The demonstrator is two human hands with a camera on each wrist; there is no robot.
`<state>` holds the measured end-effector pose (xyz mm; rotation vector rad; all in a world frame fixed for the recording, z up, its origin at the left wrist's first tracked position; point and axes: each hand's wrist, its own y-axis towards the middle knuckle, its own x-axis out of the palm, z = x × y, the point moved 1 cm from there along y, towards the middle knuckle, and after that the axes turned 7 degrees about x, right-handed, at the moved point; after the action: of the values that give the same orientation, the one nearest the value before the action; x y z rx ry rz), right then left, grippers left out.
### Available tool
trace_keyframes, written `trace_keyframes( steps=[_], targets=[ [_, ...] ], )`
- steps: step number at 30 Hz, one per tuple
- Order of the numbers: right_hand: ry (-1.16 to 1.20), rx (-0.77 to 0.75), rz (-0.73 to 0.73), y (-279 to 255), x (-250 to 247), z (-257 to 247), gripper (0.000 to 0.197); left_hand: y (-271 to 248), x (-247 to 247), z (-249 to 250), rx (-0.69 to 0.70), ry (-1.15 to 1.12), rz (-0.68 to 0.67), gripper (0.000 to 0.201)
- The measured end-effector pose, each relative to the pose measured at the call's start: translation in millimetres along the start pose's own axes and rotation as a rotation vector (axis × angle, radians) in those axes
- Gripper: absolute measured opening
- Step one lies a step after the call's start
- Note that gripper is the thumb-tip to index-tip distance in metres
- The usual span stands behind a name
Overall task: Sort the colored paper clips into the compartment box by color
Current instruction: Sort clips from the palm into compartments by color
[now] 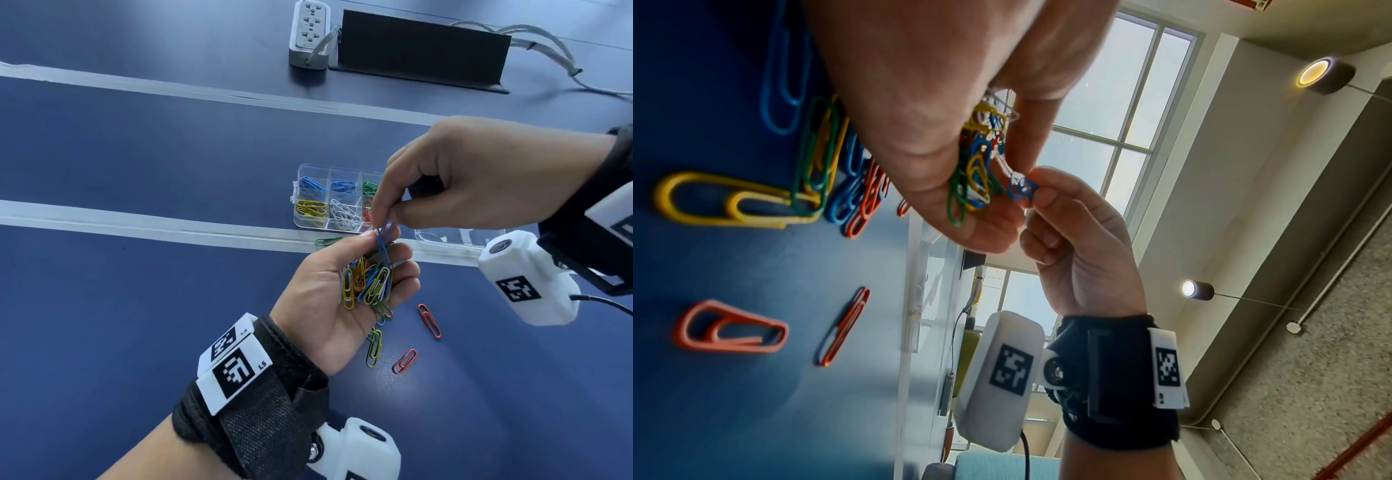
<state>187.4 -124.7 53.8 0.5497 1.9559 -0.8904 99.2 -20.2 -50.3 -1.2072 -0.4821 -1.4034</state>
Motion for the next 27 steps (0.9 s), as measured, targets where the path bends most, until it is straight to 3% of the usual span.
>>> trace_keyframes(
  steps=[18,27],
  targets=[
    [0.244,-0.007,0.112,-13,4,22,0.019,1,2,-4,0.013,0.032,0.067,0.017],
    [0.171,-0.024,0.159,-12,10,21,0.023,1,3,-5,0.016,0.022,0.071,0.019]
  ],
)
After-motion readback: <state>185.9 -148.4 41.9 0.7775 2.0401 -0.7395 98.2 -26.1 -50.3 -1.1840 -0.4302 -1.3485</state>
